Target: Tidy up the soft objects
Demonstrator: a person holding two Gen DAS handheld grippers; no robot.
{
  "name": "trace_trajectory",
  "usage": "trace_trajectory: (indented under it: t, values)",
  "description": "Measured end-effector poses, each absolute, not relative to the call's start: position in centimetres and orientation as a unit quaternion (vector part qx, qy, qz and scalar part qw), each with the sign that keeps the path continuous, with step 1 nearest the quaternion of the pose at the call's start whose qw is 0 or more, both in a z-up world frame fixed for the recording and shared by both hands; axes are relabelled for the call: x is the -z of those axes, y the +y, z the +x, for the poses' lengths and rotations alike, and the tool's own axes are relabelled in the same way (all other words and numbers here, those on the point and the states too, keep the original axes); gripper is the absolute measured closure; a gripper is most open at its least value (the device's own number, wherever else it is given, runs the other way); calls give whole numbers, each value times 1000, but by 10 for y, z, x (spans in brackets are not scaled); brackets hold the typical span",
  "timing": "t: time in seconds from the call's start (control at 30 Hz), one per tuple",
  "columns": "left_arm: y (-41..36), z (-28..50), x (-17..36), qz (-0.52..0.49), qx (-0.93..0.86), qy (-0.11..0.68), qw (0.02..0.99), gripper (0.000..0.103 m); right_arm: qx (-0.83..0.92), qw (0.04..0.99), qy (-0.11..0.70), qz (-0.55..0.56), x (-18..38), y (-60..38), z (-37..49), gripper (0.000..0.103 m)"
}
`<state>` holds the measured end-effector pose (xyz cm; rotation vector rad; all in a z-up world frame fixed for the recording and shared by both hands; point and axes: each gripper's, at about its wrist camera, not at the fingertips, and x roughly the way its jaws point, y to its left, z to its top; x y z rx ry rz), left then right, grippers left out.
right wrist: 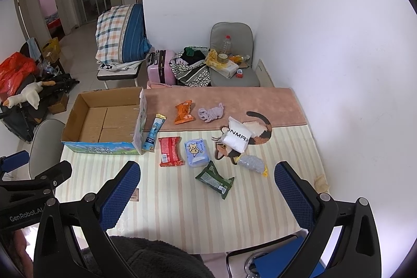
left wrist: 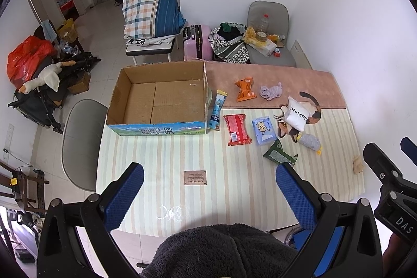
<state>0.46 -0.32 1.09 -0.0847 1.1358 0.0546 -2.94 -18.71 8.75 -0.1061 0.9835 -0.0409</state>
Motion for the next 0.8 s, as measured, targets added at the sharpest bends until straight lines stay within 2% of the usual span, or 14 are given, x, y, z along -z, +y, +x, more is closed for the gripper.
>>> trace_trajectory:
  t: [0.8]
  values:
    - [-2, 14, -17, -39, -23, 536, 843, 0, 20, 880, 472, -53, -83, -186, -23, 0]
